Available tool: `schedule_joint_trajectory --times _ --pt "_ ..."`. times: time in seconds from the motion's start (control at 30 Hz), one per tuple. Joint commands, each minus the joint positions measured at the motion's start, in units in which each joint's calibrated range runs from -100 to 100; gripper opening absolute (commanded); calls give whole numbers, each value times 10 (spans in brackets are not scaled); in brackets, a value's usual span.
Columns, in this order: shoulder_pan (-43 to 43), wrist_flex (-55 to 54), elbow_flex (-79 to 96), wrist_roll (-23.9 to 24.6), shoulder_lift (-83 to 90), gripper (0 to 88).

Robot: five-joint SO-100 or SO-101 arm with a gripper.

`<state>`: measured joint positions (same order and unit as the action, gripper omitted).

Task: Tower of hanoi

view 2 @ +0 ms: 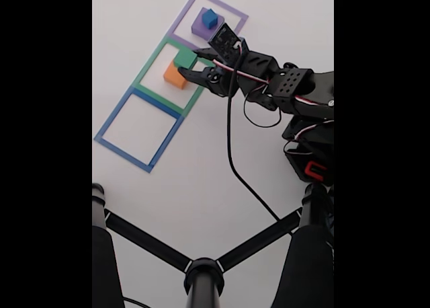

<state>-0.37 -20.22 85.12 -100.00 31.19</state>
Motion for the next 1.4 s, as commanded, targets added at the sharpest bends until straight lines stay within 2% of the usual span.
schedule_joint_trajectory --times 0.0,0.33,1.37 --pt "9 -64 -12 0 -43 102" --pt "12 -158 -32 0 -150 103" --pt "17 -195 -76 0 -241 104"
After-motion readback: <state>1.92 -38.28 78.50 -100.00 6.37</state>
